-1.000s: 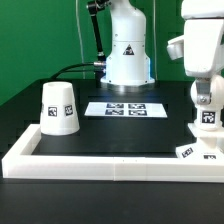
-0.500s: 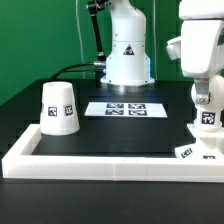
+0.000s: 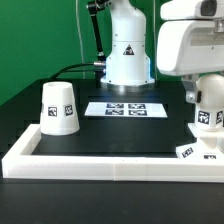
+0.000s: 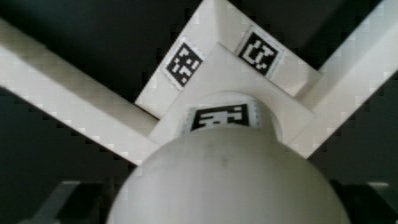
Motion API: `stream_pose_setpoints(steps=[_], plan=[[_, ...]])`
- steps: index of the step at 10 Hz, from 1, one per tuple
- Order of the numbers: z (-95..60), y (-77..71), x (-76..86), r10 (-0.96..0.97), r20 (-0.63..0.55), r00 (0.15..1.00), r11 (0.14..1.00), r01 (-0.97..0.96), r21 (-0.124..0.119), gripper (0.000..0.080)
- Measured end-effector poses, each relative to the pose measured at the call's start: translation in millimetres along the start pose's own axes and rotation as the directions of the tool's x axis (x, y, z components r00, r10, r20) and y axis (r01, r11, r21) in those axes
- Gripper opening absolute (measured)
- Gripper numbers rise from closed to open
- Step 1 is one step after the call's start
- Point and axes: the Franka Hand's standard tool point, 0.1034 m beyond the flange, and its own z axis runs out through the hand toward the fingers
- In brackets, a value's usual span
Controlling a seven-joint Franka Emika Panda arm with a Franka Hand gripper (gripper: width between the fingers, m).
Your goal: Assemble lamp
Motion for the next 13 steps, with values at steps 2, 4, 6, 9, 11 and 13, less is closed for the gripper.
stream_pose_setpoints(steps=[2, 4, 6, 9, 11, 13], plan=[[-0.1, -0.1, 0.3, 0.207, -0.001, 0.978, 0.978, -0.207, 0.000, 0.0579], [-0.8, 1.3, 0.7, 0.340, -0.005, 0.940, 0.940, -0.340, -0.001, 0.0579], [-1.6, 3.0, 0.3, 0.470, -0.006, 0.883, 0.883, -0.470, -0.002, 0.0579], [-1.3, 4.5, -0.6, 0.614, -0.006, 0.789, 0.789, -0.614, -0.002, 0.0579], [-1.0, 3.2, -2.5, 0.728, -0.004, 0.685, 0.685, -0.728, -0.003, 0.0579], [-0.6, 1.0, -4.0, 0.884, 0.000, 0.468, 0.468, -0.884, -0.002, 0.0579]])
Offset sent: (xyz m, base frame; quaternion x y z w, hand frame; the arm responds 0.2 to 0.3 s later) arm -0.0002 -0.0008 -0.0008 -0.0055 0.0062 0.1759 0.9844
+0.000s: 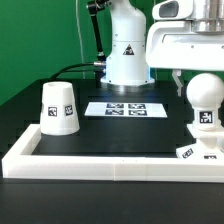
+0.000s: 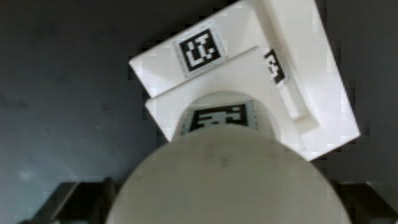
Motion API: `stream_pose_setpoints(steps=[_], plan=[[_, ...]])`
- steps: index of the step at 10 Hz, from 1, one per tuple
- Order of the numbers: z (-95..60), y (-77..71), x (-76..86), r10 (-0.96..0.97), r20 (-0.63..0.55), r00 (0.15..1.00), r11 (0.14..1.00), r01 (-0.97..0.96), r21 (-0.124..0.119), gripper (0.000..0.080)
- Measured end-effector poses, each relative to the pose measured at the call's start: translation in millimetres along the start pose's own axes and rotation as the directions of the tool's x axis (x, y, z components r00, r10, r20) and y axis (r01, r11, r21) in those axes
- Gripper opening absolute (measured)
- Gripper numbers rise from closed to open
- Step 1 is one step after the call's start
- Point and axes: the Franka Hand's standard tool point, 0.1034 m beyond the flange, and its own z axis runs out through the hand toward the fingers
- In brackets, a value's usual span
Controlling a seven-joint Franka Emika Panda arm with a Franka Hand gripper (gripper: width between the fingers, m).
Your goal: Assemble lamp
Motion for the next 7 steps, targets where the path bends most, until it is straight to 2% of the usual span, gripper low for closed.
stream_pose_setpoints(steps=[2, 4, 5, 7], plan=[[1.0, -1.7, -3.9, 0.246, 0.023, 0.969, 0.969, -0.246, 0.004, 0.0579], [2.4, -6.6, -9.6, 0.472, 0.064, 0.879, 0.881, -0.473, 0.001, 0.0579], [2.7, -8.6, -14.3, 0.581, 0.087, 0.809, 0.813, -0.581, -0.022, 0.0579], [2.2, -10.7, -16.0, 0.645, 0.109, 0.757, 0.763, -0.646, -0.029, 0.0579]])
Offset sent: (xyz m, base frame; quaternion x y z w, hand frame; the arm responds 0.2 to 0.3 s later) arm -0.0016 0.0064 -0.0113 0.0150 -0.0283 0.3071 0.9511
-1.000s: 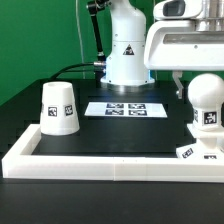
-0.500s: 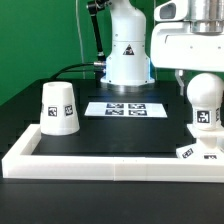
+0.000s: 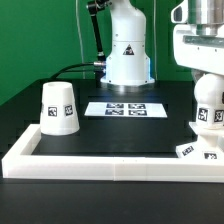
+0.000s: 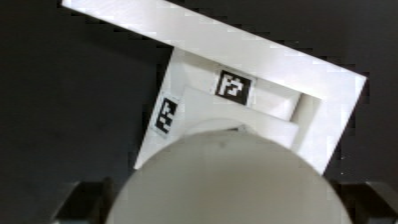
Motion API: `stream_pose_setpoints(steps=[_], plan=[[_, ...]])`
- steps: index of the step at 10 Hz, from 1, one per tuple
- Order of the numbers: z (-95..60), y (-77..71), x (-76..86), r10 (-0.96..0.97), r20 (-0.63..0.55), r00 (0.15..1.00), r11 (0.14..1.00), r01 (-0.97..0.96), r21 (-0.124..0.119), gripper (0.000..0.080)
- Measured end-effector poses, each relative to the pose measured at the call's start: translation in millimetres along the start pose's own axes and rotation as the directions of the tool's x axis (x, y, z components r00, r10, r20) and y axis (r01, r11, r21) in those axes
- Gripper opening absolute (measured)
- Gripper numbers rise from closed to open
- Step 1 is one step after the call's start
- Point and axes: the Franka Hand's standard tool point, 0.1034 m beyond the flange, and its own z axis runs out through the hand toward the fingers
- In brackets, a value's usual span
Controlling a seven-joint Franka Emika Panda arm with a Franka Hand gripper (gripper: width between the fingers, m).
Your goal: Assemble lamp
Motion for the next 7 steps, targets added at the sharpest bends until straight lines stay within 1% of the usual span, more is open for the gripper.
stream_pose_setpoints(steps=[1, 2, 3, 4, 5, 6, 7], plan=[[0.4, -0.4, -0.2, 0.049, 0.009, 0.999, 0.999, -0.049, 0.005, 0.0579], [0.3, -0.5, -0.5, 0.057, 0.013, 0.998, 0.998, -0.057, 0.006, 0.0579], [0.4, -0.9, -2.2, 0.128, 0.019, 0.992, 0.992, -0.128, 0.006, 0.0579], [0.5, -0.9, -2.6, 0.092, 0.019, 0.996, 0.996, -0.092, 0.006, 0.0579], [0.6, -0.9, -3.1, 0.051, 0.018, 0.999, 0.999, -0.051, 0.007, 0.0670], [0.9, -1.5, -5.7, -0.010, 0.016, 1.000, 1.000, 0.010, 0.009, 0.0692], [1.6, -1.7, -9.0, -0.095, 0.015, 0.995, 0.995, 0.095, 0.009, 0.0692]])
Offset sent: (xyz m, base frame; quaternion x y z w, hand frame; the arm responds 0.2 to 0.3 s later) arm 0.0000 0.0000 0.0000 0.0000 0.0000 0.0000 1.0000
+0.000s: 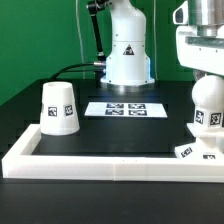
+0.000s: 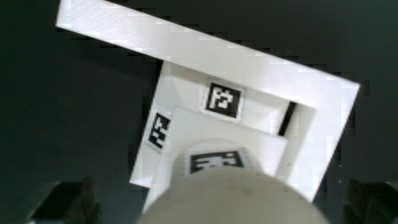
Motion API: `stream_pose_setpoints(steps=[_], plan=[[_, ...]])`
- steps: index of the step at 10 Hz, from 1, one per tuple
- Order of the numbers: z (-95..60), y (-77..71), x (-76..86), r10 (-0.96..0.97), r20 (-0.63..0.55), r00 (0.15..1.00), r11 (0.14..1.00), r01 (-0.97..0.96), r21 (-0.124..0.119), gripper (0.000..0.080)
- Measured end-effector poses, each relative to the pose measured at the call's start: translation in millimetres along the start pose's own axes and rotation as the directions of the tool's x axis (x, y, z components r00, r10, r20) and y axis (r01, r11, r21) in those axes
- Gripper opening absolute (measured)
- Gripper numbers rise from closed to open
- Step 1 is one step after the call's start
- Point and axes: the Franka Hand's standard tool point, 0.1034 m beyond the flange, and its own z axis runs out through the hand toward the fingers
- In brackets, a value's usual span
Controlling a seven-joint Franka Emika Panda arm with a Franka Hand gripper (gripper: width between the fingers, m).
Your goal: Assemble lamp
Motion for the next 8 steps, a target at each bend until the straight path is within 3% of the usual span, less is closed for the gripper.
stream_pose_setpoints(steps=[2, 5, 8], plan=[[-0.1, -0.6, -1.1, -0.258, -0.002, 0.966, 0.966, 0.258, 0.000, 0.0699], [0.9, 1.6, 0.9, -0.483, -0.003, 0.876, 0.876, 0.483, -0.003, 0.0699], [1.3, 5.4, 9.1, -0.724, -0.001, 0.690, 0.690, 0.724, -0.007, 0.0699]])
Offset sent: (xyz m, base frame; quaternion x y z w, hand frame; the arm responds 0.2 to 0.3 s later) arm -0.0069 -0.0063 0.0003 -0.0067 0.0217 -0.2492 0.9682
